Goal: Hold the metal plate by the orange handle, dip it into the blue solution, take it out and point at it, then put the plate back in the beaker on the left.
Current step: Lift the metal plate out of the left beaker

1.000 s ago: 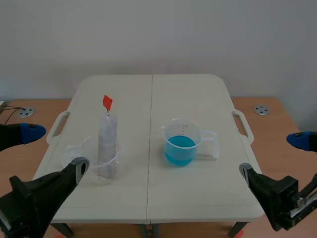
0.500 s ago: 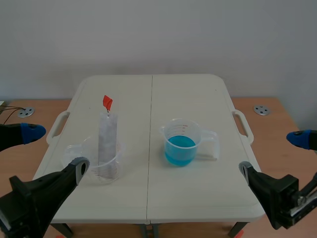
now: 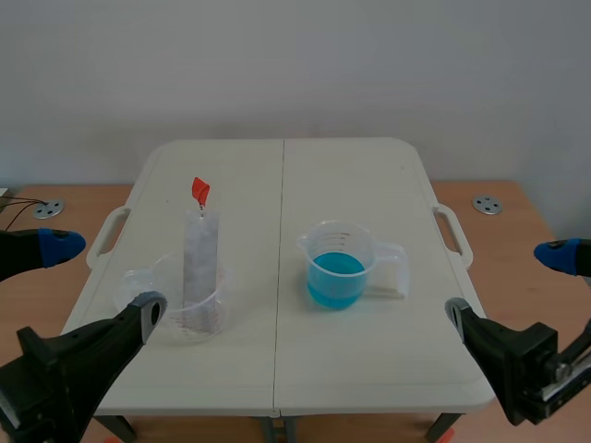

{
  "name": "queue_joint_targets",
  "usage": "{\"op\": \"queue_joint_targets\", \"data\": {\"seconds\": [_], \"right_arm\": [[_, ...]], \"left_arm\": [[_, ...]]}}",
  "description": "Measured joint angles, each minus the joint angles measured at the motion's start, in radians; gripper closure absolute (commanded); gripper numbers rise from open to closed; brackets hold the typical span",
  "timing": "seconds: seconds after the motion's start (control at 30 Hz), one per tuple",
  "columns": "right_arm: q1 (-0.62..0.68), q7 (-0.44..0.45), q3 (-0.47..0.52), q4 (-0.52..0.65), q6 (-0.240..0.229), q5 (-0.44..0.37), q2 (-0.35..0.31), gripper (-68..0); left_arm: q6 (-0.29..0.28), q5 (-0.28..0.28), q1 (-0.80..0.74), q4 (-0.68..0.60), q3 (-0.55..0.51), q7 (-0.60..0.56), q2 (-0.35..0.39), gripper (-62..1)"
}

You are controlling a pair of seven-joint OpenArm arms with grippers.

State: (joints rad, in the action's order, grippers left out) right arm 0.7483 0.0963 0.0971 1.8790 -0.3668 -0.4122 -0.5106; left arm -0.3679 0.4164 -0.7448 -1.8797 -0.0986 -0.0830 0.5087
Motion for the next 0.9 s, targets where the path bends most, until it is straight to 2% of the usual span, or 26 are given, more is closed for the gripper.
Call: {"op": "queue_joint_targets", "data": {"seconds": [0.47, 0.53, 0.6, 0.83, 0.9], "right_arm": [[0.000, 0.037, 0.006, 0.037, -0.001, 0.000, -0.022, -66.3], [-0.006, 0.038, 0.006, 0.037, -0.010, 0.023, -0.024, -66.3], [-0.035, 0.036, -0.004, 0.037, -0.014, 0.084, -0.024, -66.3], [-0.135, 0.034, -0.071, 0.037, -0.014, 0.087, -0.024, -66.3], [-0.152, 0.034, -0.094, 0.037, -0.015, 0.087, -0.024, -66.3]], "left_arm": [[0.000, 0.000, -0.006, -0.009, -0.011, -0.004, 0.018, -62.3], [0.000, 0.000, -0.006, -0.013, -0.015, -0.003, 0.018, -62.3], [0.000, 0.000, -0.006, -0.014, -0.015, 0.004, 0.018, -62.3], [0.000, -0.001, -0.007, -0.014, -0.015, 0.034, 0.018, -62.3], [0.000, -0.021, -0.023, -0.014, -0.015, 0.023, 0.018, -62.3]]}}
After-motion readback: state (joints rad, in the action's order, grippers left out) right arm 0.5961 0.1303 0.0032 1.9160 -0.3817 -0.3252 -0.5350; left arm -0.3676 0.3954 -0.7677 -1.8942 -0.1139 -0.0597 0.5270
